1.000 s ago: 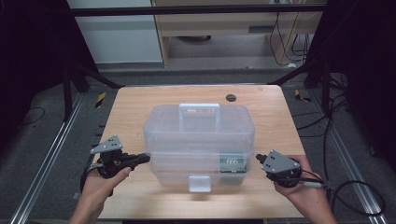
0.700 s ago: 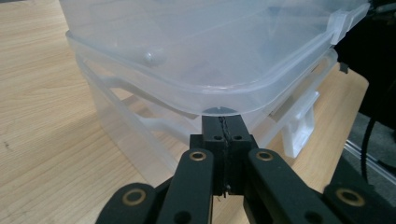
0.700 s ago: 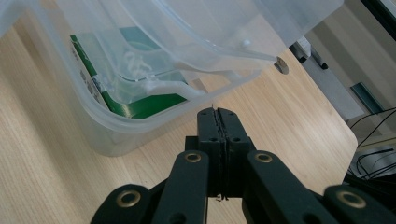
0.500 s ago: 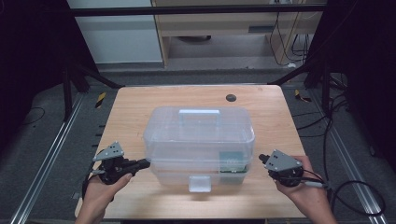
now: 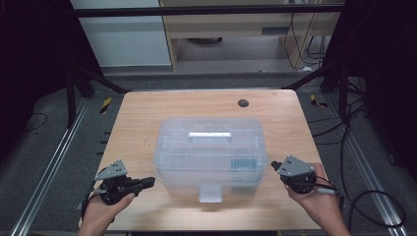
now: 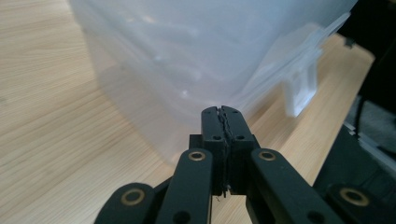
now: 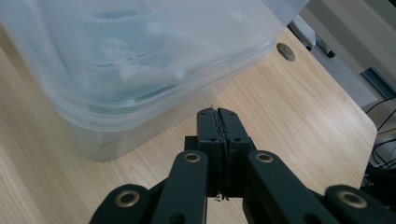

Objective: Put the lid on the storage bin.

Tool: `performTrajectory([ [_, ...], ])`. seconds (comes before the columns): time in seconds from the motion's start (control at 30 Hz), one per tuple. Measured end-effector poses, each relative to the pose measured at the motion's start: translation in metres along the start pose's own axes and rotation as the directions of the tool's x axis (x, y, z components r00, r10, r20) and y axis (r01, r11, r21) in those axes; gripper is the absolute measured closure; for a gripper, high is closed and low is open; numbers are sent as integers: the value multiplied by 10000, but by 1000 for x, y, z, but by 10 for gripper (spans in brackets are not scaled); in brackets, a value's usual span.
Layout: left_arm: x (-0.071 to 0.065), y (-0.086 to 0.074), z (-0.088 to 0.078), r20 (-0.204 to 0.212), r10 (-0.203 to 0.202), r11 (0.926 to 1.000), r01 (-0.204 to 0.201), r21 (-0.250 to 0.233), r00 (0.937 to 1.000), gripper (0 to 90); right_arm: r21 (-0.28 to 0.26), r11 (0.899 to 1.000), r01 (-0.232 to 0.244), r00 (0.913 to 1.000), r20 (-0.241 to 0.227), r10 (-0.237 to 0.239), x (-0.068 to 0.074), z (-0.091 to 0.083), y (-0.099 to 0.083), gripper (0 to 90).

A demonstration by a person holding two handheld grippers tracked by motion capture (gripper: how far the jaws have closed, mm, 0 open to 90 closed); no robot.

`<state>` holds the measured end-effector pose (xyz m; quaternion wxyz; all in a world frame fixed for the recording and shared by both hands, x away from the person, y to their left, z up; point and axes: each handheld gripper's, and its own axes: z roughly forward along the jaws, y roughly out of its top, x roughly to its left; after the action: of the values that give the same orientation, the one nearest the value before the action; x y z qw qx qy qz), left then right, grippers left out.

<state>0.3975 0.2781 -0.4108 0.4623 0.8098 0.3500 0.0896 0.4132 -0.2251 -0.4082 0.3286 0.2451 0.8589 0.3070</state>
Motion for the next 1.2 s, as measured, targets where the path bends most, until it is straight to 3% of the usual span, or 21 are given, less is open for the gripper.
performTrajectory([
  [0.17,14,1,-6,-918,364,9988,-332,364,9951,850,-24,9993,-375,9993,66,376,-7,9,-3,870],
  [0.27,32,6,1,-1952,786,9959,-684,587,9776,767,-23,9968,-795,9966,207,796,-16,18,-4,833],
  [0.37,52,12,10,-2464,755,9965,-641,542,9662,693,76,9904,-1384,9895,441,1379,-28,29,-5,767],
  [0.47,71,19,22,-3115,870,9954,-700,653,9463,531,213,9784,-2058,9767,672,2040,-42,44,-8,640],
  [0.53,83,24,29,-3288,925,9946,-719,744,9399,436,377,9681,-2478,9640,1088,2425,-51,53,-10,555],
  [0.63,96,30,40,-3373,937,9935,-662,922,9367,303,457,9507,-3068,9433,1473,2973,-63,67,-15,452],
  [0.77,108,34,53,-3400,614,9936,-252,1098,9384,201,672,9308,-3593,9230,1727,3438,-75,82,-21,344],
  [0.83,115,34,59,-3513,548,9920,-108,1258,9347,159,718,9188,-3882,9101,1865,3699,-80,89,-25,286],
  [0.87,119,33,63,-3579,437,9917,27,1282,9327,138,734,9077,-4132,8987,1935,3935,-83,93,-27,258],
  [0.97,132,29,72,-3683,219,9894,328,1414,9294,99,736,8699,-4877,8624,1956,4669,-90,103,-33,187],
  [1.03,141,25,79,-3712,12,9860,609,1554,9285,74,764,8386,-5394,8332,1922,5185,-93,110,-37,157],
  [1.1,148,20,84,-3781,-159,9839,819,1590,9256,67,781,8154,-5736,8114,1905,5526,-96,118,-42,140],
  [1.17,152,16,88,-3784,-321,9830,977,1555,9251,57,866,7807,-6189,7782,2028,5944,-98,125,-47,131],
  [1.2,155,14,90,-3849,-415,9815,1097,1571,9220,54,902,7729,-6281,7715,2014,6035,-99,128,-48,127],
])
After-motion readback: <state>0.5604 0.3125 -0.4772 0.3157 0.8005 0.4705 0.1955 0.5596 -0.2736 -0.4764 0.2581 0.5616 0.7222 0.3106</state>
